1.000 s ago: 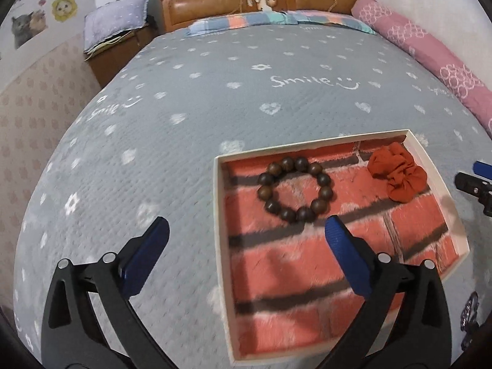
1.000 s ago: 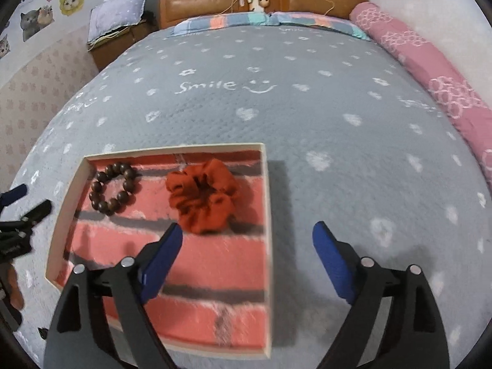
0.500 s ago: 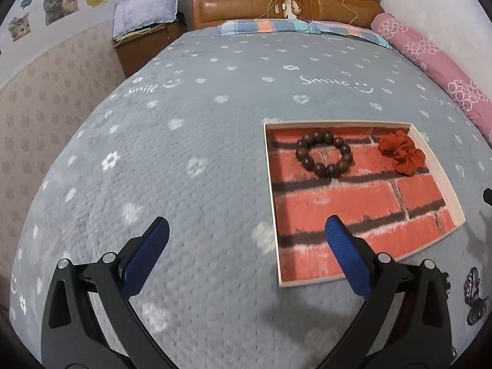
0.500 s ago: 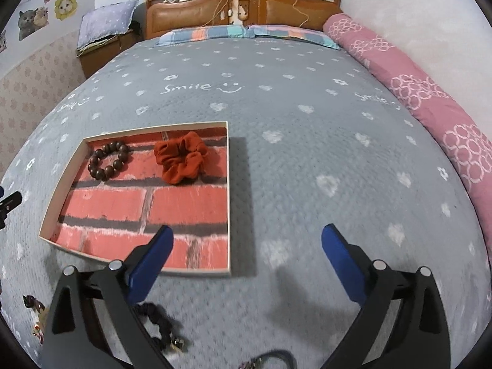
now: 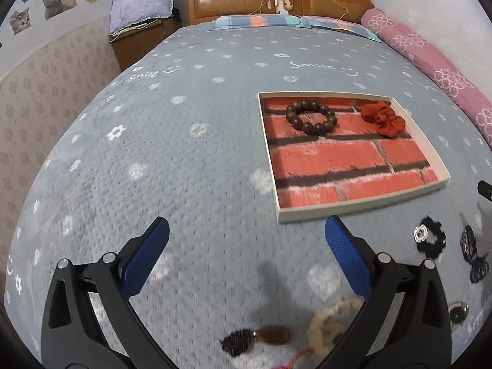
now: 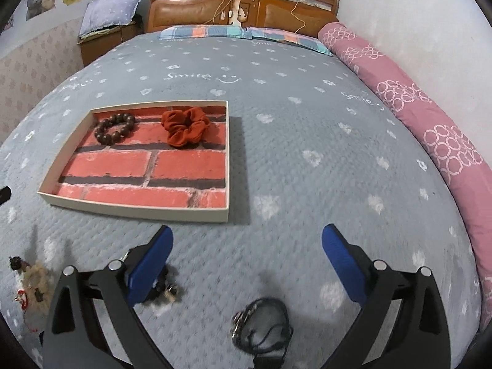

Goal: Organize jewelry
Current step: 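Lift both tools away from the tray back toward the remaining jewelry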

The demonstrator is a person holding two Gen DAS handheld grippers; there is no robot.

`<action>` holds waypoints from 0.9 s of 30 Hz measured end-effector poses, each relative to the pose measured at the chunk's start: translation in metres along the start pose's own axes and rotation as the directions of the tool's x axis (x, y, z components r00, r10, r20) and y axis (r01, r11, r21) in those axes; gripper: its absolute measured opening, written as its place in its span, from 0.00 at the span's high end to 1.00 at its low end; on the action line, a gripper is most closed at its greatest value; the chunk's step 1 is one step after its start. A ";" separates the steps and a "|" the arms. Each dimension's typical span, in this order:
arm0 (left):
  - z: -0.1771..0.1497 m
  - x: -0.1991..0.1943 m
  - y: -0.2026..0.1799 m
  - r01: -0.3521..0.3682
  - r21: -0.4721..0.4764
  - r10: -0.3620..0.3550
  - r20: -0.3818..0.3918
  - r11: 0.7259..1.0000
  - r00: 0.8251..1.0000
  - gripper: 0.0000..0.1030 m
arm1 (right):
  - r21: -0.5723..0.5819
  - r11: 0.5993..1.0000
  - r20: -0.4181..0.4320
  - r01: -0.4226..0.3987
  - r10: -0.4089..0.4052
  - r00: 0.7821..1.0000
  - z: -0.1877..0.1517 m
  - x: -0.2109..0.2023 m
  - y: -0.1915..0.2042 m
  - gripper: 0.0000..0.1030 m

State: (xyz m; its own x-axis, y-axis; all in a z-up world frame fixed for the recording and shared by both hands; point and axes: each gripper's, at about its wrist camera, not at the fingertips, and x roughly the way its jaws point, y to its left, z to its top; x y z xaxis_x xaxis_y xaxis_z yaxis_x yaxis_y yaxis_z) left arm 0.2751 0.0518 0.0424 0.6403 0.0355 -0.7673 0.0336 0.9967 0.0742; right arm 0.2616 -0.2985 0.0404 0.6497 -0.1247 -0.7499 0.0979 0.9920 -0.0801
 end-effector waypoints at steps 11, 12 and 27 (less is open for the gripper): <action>-0.057 -0.046 -0.006 -0.027 0.057 0.024 0.053 0.998 0.998 0.05 | -0.015 1.000 0.070 -0.011 0.012 0.997 -0.064 -0.052 0.006 0.08; -0.066 -0.049 -0.004 -0.020 0.049 0.017 0.056 0.999 0.998 0.05 | -0.023 1.000 0.078 -0.006 0.008 0.997 -0.073 -0.058 0.007 0.07; -0.152 -0.051 -0.004 0.051 -0.057 -0.049 0.038 0.997 0.998 0.05 | 0.038 0.996 0.081 -0.084 0.081 0.993 -0.161 -0.074 0.017 0.08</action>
State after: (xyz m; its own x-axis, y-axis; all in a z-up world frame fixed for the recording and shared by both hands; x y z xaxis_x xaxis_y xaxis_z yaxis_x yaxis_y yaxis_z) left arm 0.1255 0.0568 -0.0161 0.6666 -0.0164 -0.7452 0.0228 0.9997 -0.0017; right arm 0.0938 -0.2692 -0.0107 0.7142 -0.0454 -0.6985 0.0717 0.9974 0.0085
